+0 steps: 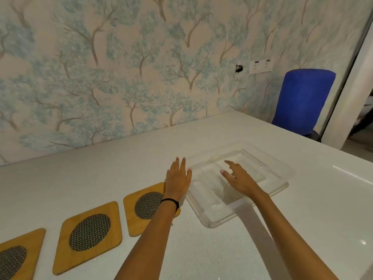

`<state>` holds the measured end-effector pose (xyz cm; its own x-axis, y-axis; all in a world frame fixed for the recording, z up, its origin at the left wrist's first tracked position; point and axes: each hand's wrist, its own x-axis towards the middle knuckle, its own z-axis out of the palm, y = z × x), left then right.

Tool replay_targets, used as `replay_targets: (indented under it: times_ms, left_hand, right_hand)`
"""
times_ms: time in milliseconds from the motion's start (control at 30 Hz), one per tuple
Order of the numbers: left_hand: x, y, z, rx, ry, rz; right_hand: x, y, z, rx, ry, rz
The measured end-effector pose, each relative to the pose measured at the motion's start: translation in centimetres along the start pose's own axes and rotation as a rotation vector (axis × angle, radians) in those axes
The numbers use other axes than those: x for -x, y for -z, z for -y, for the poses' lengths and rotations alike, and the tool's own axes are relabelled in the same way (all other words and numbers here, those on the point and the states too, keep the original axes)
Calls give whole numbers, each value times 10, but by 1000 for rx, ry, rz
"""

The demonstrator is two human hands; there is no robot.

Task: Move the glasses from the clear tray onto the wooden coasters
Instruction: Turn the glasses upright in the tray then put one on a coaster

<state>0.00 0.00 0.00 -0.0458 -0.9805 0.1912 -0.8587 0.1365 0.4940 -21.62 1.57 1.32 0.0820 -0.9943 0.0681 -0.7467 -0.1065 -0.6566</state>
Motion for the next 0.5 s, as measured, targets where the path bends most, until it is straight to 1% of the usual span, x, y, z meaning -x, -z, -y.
replay_targets:
  times_ms: [200,333,500]
  left_hand:
    - [3,-2,-2,56,67,-2]
    - [3,-3,-1,59,87,2]
    - [3,-4,-3,22,128,11]
  right_hand:
    - [6,-4,-1,98,0,64]
    - [7,-4,-2,121,-2,48]
    - [8,-7,-5,134,-47,34]
